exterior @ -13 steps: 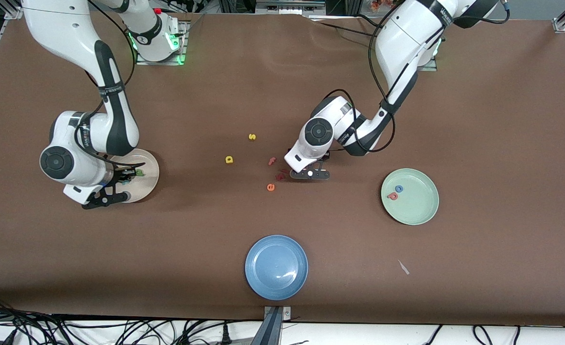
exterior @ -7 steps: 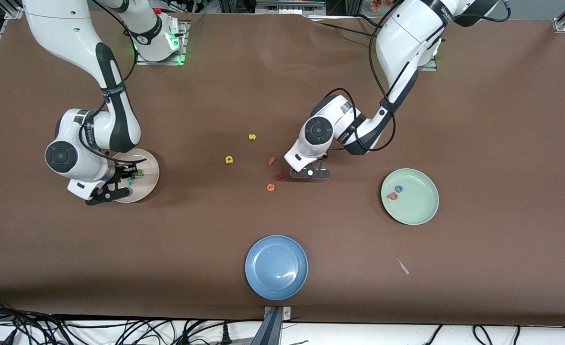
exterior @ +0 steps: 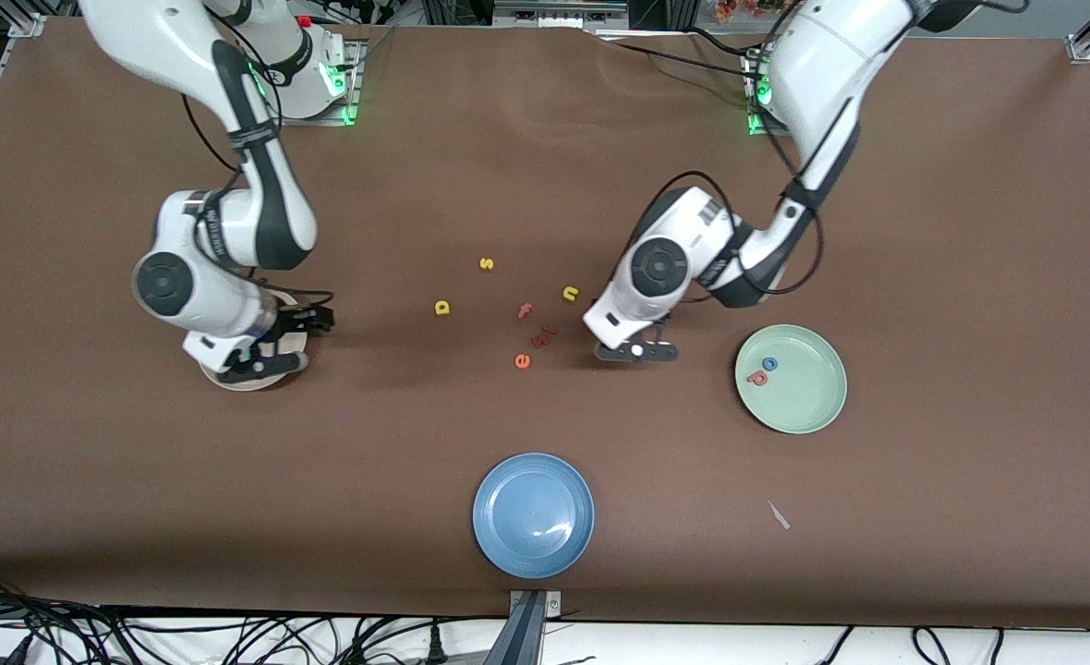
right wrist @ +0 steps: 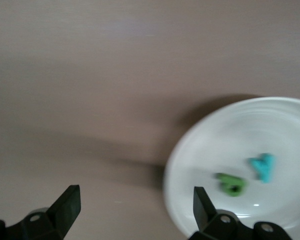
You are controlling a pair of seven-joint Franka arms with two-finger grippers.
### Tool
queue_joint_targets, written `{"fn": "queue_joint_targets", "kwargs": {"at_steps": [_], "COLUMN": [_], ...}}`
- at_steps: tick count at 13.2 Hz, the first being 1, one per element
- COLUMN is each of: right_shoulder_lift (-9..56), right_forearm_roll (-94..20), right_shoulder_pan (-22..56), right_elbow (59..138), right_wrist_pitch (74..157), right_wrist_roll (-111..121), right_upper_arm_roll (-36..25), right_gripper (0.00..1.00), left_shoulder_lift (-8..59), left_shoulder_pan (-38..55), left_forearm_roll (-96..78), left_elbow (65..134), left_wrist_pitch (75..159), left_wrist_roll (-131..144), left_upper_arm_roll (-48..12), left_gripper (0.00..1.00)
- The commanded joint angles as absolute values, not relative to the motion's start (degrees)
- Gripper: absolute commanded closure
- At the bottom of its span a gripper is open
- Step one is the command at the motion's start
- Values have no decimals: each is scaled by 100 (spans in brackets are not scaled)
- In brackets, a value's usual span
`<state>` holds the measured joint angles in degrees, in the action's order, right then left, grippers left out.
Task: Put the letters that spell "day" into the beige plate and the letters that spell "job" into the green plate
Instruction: 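Drop the cyan l on the green plate while the right gripper reaches the yellow a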
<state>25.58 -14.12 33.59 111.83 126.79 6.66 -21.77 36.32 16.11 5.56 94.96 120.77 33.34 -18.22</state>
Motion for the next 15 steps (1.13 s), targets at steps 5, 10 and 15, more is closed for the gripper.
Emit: {"fn": "queue_joint_targets", "kwargs": {"at_steps": [5,10,15], "right_shoulder_lift": [2610,2865,3146], "right_forearm_roll": [-1547,-1547,-1512], "right_shoulder_pan": [4473,4579,4640], "right_elbow": [11364,11697,11681], "right_wrist_pitch": [13323,14552,14616], "right_wrist_roll": [-1307,-2021,-1688], "right_upper_arm_roll": [-2171,-1504,-1371], "right_gripper": [0,0,0], "left_shoulder_lift": [3173,3339,3814], "left_shoulder_pan": [476,-235,-694], "left_forearm_roll": [545,1089,1301], "left_elbow": [9589,9615,9589], "left_wrist_pitch": [11338,11232,11767], "left_wrist_roll": [1179,222,-343], "left_upper_arm_roll": [-1776,-1662,-1661], "left_gripper": [100,100,100]}}
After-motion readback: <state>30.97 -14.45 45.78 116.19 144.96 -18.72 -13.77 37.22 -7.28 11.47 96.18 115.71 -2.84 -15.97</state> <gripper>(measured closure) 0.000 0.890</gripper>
